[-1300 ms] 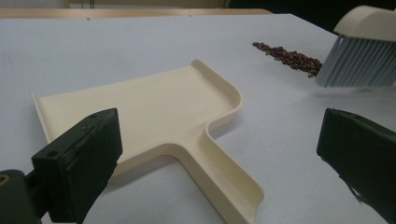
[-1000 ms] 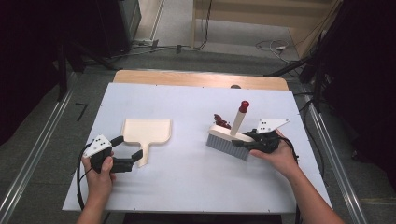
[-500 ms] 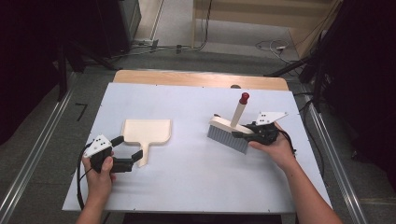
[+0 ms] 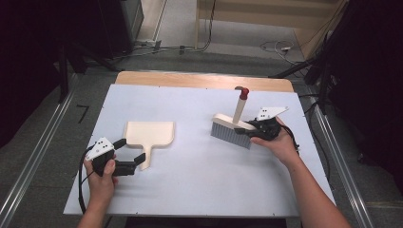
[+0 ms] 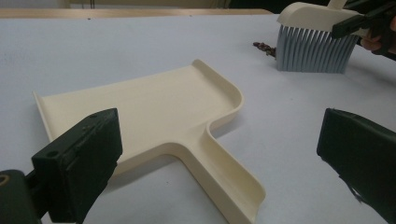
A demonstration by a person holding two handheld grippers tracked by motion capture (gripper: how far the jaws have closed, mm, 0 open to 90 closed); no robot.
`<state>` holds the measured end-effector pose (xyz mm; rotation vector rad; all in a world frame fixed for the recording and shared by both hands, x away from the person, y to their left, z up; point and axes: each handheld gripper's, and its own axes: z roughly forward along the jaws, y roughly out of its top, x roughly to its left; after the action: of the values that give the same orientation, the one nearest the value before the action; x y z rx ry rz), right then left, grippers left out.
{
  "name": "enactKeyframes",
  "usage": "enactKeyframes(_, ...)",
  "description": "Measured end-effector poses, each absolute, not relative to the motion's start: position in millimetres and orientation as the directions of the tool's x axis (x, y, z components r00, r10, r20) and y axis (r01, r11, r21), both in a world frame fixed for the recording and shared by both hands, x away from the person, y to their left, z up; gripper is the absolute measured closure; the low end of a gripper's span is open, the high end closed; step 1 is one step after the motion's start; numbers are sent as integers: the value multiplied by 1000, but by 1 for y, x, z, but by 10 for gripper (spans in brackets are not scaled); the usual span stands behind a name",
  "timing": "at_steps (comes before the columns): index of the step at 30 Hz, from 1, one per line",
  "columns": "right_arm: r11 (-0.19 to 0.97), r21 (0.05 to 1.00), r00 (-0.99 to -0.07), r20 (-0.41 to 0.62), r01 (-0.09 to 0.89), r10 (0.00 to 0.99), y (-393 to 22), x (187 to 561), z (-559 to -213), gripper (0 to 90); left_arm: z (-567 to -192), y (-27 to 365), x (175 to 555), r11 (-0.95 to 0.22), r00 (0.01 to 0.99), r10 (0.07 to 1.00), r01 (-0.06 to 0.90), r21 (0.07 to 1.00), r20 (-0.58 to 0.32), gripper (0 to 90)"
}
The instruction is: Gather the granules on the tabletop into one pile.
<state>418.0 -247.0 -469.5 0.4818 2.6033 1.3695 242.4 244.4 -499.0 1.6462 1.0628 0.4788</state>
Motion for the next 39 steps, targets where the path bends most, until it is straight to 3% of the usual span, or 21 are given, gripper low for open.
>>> enactKeyframes(31, 527, 823, -925, -6, 211, 379, -245, 427, -462, 656, -500, 243, 243, -41, 525, 828, 407, 913, -197, 6)
enactKeyframes(39, 483, 849, -931, 27, 213, 363, -249, 425, -454, 655, -500, 243, 243, -40, 525, 828, 407, 912, -198, 6)
